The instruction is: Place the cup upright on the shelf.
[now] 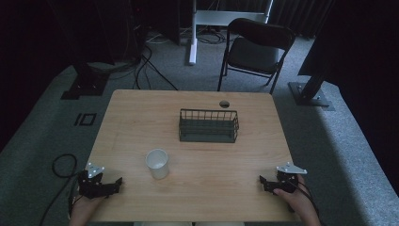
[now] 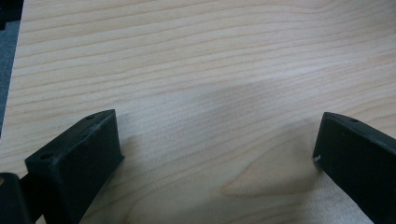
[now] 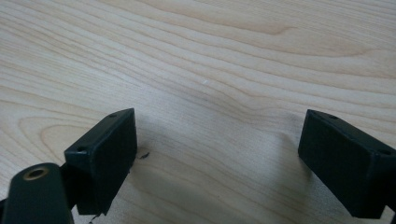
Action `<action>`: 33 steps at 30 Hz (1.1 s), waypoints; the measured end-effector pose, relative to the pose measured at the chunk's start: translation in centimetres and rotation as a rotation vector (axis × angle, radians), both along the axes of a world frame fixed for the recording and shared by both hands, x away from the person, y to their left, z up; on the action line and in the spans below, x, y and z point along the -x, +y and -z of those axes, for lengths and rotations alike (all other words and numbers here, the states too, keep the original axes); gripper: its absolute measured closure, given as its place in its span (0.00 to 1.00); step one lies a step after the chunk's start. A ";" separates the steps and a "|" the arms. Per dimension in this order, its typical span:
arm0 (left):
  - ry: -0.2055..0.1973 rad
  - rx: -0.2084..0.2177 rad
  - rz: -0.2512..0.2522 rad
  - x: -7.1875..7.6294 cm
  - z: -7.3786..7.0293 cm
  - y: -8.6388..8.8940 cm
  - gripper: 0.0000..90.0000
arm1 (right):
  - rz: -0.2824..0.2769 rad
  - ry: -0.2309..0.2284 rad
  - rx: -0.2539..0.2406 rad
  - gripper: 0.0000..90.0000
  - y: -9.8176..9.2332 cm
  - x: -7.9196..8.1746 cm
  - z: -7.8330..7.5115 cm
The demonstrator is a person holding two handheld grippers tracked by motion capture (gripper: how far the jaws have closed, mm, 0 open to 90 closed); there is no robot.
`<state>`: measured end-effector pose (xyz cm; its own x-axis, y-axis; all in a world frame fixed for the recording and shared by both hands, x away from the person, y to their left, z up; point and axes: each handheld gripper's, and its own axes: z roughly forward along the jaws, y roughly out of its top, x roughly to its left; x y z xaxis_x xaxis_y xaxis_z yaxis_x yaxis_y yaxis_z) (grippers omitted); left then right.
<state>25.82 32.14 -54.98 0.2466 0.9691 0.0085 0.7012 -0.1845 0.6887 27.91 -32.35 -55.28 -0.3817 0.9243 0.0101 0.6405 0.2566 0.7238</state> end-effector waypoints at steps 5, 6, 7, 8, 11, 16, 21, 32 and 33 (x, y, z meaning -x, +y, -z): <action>0.000 0.001 -0.001 0.0 0.0 0.0 0.01 | 0.000 0.001 0.000 0.13 0.0 0.0 0.0; 0.000 0.001 -0.001 0.0 0.0 0.0 0.01 | 0.000 0.000 0.000 0.13 0.0 0.0 0.0; 0.000 0.001 -0.001 0.0 0.0 0.0 0.01 | 0.000 0.000 0.000 0.13 0.0 0.0 0.0; 0.000 0.001 -0.001 0.0 0.0 0.0 0.01 | 0.000 0.000 0.000 0.13 0.0 0.0 0.0; 0.000 0.001 -0.001 0.0 0.0 0.0 0.01 | 0.000 0.000 -0.001 0.13 0.0 0.0 0.0; 0.000 0.001 -0.001 0.0 0.0 0.0 0.01 | -0.001 0.000 0.000 0.13 0.0 0.0 0.0; 0.000 0.001 -0.001 0.0 0.0 0.0 0.01 | -0.003 -0.001 0.001 0.13 0.0 0.0 0.0; 0.000 0.001 -0.001 0.0 0.0 0.0 0.01 | -0.023 -0.002 -0.005 0.13 0.2 0.1 0.0; 0.000 0.001 -0.001 0.0 0.0 0.0 0.01 | -0.025 0.001 -0.003 0.13 0.3 0.0 0.0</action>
<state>25.82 32.14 -54.99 0.2460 0.9693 0.0077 0.7012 -0.1834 0.6889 27.89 -32.09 -55.24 -0.4048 0.9143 0.0132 0.6342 0.2703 0.7243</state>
